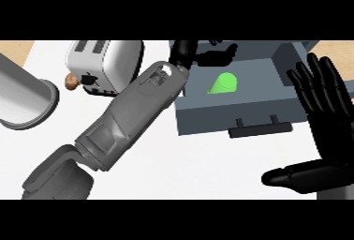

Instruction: Pick up the cup, place it into the drawer and close the drawer

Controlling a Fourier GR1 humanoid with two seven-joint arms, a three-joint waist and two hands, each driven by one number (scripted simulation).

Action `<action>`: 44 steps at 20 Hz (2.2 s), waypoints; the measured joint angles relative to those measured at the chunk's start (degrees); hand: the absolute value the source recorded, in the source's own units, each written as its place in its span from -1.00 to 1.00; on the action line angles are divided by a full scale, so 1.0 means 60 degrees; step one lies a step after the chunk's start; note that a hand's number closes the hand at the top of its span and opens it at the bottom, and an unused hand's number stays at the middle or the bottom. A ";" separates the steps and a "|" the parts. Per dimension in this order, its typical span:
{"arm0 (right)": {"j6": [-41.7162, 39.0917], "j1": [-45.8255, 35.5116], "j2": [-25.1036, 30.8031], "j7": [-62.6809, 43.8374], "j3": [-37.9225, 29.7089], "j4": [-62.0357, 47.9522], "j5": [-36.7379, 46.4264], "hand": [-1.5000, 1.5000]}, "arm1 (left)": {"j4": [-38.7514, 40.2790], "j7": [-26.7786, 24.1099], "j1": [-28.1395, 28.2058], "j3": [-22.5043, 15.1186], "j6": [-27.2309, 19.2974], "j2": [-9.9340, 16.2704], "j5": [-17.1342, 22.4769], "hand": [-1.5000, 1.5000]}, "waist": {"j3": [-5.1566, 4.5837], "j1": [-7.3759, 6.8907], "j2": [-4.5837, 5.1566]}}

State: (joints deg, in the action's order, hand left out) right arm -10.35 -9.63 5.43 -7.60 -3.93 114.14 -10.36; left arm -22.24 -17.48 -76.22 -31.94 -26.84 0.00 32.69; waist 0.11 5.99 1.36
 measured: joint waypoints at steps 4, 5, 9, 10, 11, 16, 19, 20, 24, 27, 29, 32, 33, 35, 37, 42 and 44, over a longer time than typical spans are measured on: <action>-0.0073 0.0013 -0.0052 0.0099 0.0042 -0.0051 -0.0093 -1.00 | -0.0099 -0.0162 0.0083 -0.0234 -0.0171 0.0000 0.0329 -1.00 | -0.0001 0.0058 0.0018; -0.0108 -0.0025 -0.0039 0.0124 -0.0036 -0.0087 -0.0213 -1.00 | -0.0145 -0.0166 0.0029 -0.0223 -0.0171 0.0000 0.0456 -1.00 | 0.0000 0.0063 0.0020; -0.0178 -0.0018 -0.0088 0.0076 -0.0072 -0.0083 -0.0507 -1.00 | -0.0459 -0.0618 0.0107 -0.0127 -0.0001 0.0000 0.0984 -1.00 | -0.0004 -0.0015 -0.0001; -0.0206 0.0013 -0.0077 0.0007 -0.0118 -0.0002 -0.0659 -1.00 | -0.0503 -0.0734 0.0061 -0.0043 0.0036 0.0001 0.1124 -1.00 | -0.0005 -0.0030 -0.0010; -0.0213 0.0054 -0.0040 -0.0105 -0.0188 0.0107 -0.0795 -1.00 | -0.0681 -0.0874 0.0135 -0.0013 0.0087 -0.0001 0.1261 -1.00 | -0.0007 -0.0093 -0.0036; -0.0576 0.0497 0.0139 -0.0162 -0.0386 0.0371 -0.1329 1.00 | -0.1128 -0.1546 0.0310 0.0440 0.0478 0.0000 0.1824 -1.00 | -0.0011 -0.0417 -0.0121; -0.0817 0.0764 0.0330 -0.0224 -0.0478 0.0610 -0.1508 1.00 | -0.1482 -0.1417 0.0506 0.0729 0.0621 0.0135 0.1875 -1.00 | -0.0014 -0.0688 -0.0192; -0.0867 0.0746 0.0397 -0.0267 -0.0434 0.0633 -0.1444 1.00 | -0.1713 -0.1367 0.0626 0.0777 0.0565 0.0157 0.1868 -1.00 | -0.0014 -0.0774 -0.0213; -0.1358 0.0946 0.0886 -0.0180 -0.0313 0.0784 -0.0914 1.00 | -0.2472 -0.1268 0.1248 0.1093 0.0667 0.0659 0.1978 -1.00 | -0.0020 -0.1008 -0.0265; -0.1725 0.1236 0.1271 -0.0085 -0.0339 0.0946 -0.0562 1.00 | -0.3363 -0.1154 0.1982 0.1276 0.0603 0.1169 0.2065 -1.00 | -0.0022 -0.1131 -0.0308; -0.1888 0.1311 0.1449 0.0008 -0.0369 0.0932 -0.0318 1.00 | -0.4075 -0.0968 0.2602 0.1304 0.0566 0.1531 0.2080 -1.00 | -0.0020 -0.1193 -0.0320; -0.2075 0.1378 0.1678 0.0021 -0.0266 0.0886 0.0166 1.00 | -0.5240 -0.0614 0.3533 0.1363 0.0535 0.2163 0.2130 -1.00 | -0.0021 -0.1265 -0.0330; -0.2105 0.1383 0.1750 0.0003 -0.0258 0.0878 0.0314 1.00 | -0.5660 -0.0525 0.3920 0.1370 0.0529 0.2370 0.2146 -1.00 | -0.0021 -0.1286 -0.0333; -0.2113 0.1300 0.1780 0.0104 -0.0168 0.0613 0.0713 1.00 | -0.6515 -0.0240 0.4566 0.1422 0.0487 0.2808 0.2182 -1.00 | -0.0019 -0.1314 -0.0325; -0.2080 0.1447 0.1725 -0.0004 0.0037 0.0697 0.1031 1.00 | -0.7330 -0.0117 0.5395 0.1484 0.0528 0.3202 0.2211 -1.00 | -0.0019 -0.1288 -0.0317; -0.1926 0.1177 0.1695 0.0129 0.0488 0.0265 0.2215 1.00 | -0.9108 0.0171 0.7078 0.1846 0.0756 0.4030 0.2297 -1.00 | -0.0019 -0.1237 -0.0282; -0.1925 0.1021 0.1851 0.0507 0.0758 -0.0063 0.3000 1.00 | -0.9457 0.0111 0.7611 0.1995 0.1024 0.4280 0.2357 -1.00 | -0.0019 -0.1262 -0.0265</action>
State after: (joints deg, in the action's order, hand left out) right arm -21.90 -3.50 16.53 -4.56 0.62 113.76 7.64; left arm -78.98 -16.82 -30.56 -19.97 -20.70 25.68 46.83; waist -0.01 -1.58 -0.23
